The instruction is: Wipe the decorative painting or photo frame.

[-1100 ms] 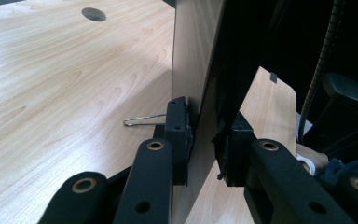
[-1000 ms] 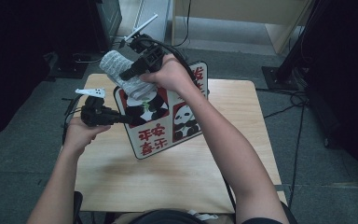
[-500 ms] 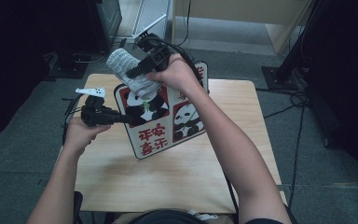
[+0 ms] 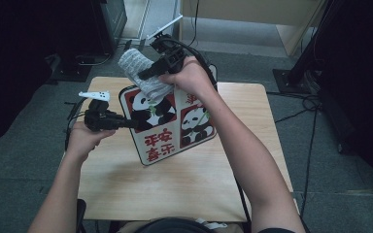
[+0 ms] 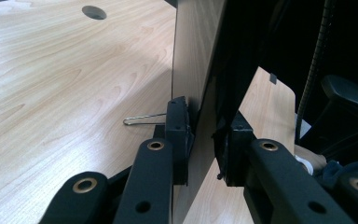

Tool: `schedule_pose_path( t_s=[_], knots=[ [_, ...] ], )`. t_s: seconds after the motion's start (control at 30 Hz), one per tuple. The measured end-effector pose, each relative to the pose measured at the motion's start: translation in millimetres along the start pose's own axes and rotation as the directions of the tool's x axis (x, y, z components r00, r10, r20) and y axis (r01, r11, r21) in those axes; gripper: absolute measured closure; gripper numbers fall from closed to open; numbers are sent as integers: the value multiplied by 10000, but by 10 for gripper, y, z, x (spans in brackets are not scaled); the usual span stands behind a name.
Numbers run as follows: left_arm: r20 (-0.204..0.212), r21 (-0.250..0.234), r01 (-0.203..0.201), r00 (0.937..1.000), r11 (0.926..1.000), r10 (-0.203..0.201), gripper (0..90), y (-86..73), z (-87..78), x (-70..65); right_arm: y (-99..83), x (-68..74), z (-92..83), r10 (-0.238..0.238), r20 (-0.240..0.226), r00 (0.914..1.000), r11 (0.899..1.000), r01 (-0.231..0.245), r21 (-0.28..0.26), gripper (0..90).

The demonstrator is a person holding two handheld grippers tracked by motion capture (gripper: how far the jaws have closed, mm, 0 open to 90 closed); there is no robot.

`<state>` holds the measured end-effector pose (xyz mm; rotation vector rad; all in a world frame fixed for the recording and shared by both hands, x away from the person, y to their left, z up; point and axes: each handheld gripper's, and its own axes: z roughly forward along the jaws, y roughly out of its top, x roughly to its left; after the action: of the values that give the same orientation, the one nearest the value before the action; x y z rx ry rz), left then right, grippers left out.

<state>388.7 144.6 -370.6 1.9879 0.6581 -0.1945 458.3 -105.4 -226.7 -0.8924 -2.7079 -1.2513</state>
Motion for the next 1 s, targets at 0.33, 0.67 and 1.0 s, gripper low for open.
schedule_pose_path(
  t_s=[0.33, 0.67, 1.0],
  knots=[
    [4, 15, -53, 10000, 10000, 53, 771, -2, -3, -4, -68, -76, -79, 198, 42, 9998, 9996, -197, -215, 646],
    [22, 25, -51, 10000, 10000, 51, 771, 1, -4, -5, -125, -155, -159, 351, 145, 9993, 9989, -346, -331, 646],
    [1, 36, -47, 10000, 10000, 47, 771, 1, -4, -11, -188, -232, -238, 507, 241, 9984, 9976, -495, -483, 643]
  ],
)
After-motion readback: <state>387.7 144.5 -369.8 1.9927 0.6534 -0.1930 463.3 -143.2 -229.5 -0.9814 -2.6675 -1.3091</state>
